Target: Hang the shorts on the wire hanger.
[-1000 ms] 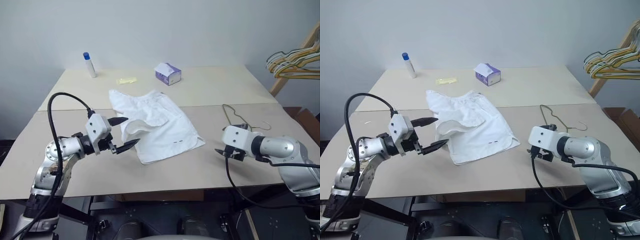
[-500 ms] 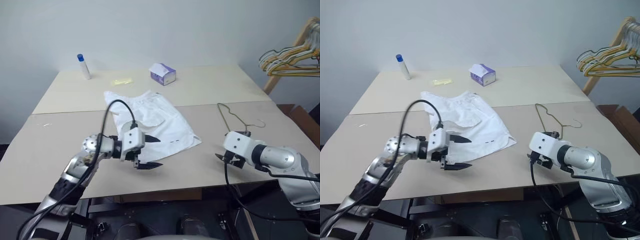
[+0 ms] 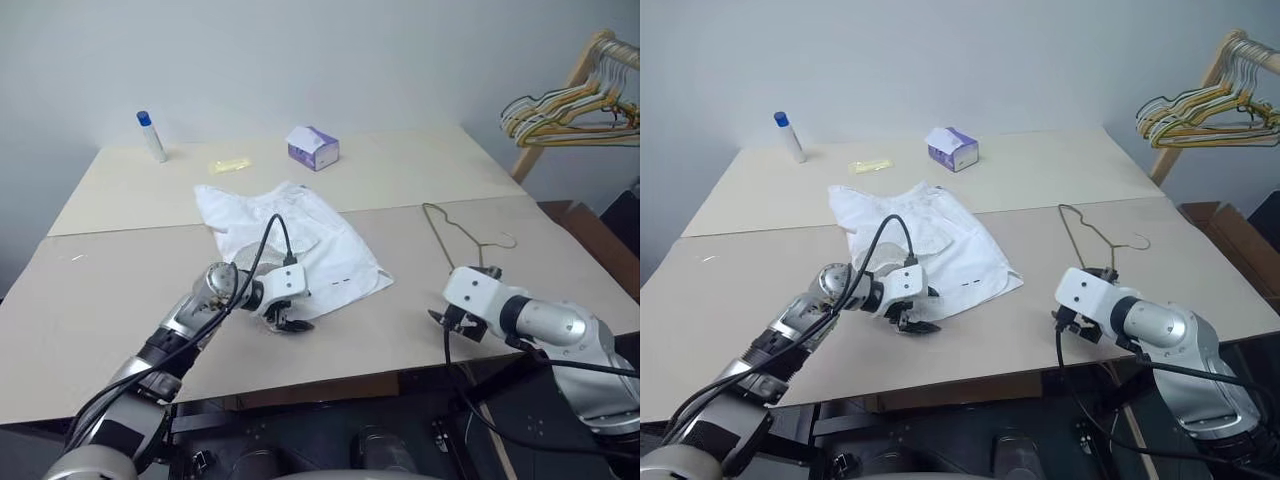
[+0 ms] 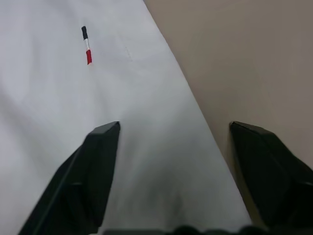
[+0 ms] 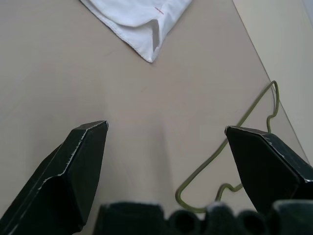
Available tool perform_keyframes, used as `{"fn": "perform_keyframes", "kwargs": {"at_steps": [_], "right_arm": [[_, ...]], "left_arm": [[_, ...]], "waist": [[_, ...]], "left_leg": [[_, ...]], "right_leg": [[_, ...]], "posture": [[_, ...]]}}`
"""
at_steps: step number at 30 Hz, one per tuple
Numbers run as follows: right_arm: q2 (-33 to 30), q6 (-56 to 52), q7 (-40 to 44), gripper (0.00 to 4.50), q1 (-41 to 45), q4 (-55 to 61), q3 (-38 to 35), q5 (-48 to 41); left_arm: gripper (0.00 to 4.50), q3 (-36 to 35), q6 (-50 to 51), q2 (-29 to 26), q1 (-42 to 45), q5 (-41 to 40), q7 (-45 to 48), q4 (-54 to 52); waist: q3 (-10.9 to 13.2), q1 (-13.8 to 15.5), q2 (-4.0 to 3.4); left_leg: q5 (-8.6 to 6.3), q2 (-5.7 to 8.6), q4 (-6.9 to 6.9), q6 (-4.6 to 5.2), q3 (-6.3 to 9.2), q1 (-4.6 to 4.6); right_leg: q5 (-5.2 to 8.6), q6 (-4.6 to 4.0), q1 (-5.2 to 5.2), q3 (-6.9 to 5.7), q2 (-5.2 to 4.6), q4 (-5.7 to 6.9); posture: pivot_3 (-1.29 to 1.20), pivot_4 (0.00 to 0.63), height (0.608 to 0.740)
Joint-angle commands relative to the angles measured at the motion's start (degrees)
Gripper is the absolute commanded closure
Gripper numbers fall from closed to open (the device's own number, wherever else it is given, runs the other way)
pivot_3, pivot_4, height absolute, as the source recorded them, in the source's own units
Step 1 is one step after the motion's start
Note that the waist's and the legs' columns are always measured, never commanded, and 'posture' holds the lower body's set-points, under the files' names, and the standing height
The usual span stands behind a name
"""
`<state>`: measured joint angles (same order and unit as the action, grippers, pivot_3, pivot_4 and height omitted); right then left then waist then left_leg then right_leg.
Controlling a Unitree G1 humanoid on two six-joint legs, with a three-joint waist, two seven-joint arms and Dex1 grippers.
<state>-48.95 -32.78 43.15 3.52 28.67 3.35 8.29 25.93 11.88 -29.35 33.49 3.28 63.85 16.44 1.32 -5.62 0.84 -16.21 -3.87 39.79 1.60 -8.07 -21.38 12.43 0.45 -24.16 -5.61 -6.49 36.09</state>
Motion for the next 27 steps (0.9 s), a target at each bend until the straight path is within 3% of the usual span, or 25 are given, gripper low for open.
{"fn": "perform_keyframes", "kwargs": {"at_steps": [1,8,13,17,20,27], "right_arm": [[-0.46,-0.10,-0.44,0.00,0.74,1.55,-1.34,0.09],[-0.58,0.60,-0.08,0.00,2.25,0.45,-0.62,0.18],[-0.21,1.33,0.06,0.00,3.26,-0.57,0.70,0.21],[0.23,2.55,0.11,0.00,4.57,-2.24,2.16,0.28],[0.66,3.35,-0.05,0.00,5.62,-3.33,3.20,0.30],[1.40,4.07,-0.03,0.00,6.85,-4.57,4.29,0.26]], "left_arm": [[2.21,0.46,-1.53,-0.24,0.82,2.51,-0.77,1.59],[4.46,-0.36,-2.13,-1.21,-0.66,3.12,-0.77,0.18],[4.49,-2.42,-4.70,-5.50,-3.79,3.67,-1.94,-3.68],[4.49,-4.58,-9.83,-14.43,-6.52,4.90,-0.61,-3.05],[4.49,-7.24,-14.62,-20.92,-6.93,5.30,-0.84,1.15],[4.49,-9.84,-24.48,-27.70,-3.37,8.47,-3.11,15.91]], "waist": [[0.00,-0.01,0.00],[-0.01,-0.08,0.00],[-0.01,-0.25,0.00],[-0.01,-0.17,0.00],[-0.01,0.06,-0.01],[0.00,1.91,0.01]], "left_leg": [[0.00,0.00,0.00,0.00,-0.01,0.00],[0.00,-0.01,0.01,0.01,-0.02,0.03],[-0.01,-0.03,-0.02,0.02,-0.06,0.04],[-0.01,-0.06,-0.02,0.01,-0.08,0.10],[-0.01,-0.07,-0.05,0.01,-0.12,0.15],[-0.09,-0.06,-0.03,0.05,-0.14,0.01]], "right_leg": [[-0.01,-0.02,0.00,0.01,0.00,0.00],[-0.04,-0.06,-0.01,0.04,0.00,0.03],[-0.05,-0.08,-0.04,0.08,0.02,0.03],[-0.06,-0.10,-0.04,0.11,0.03,0.07],[-0.01,-0.03,-0.04,0.12,0.03,0.09],[-0.06,-0.13,-0.14,0.09,0.01,0.04]], "posture": [[-0.18,0.000,0.740],[-0.16,0.000,0.740],[-0.12,0.000,0.740],[-0.09,0.000,0.740],[-0.07,0.000,0.740],[-0.05,0.000,0.740]]}}
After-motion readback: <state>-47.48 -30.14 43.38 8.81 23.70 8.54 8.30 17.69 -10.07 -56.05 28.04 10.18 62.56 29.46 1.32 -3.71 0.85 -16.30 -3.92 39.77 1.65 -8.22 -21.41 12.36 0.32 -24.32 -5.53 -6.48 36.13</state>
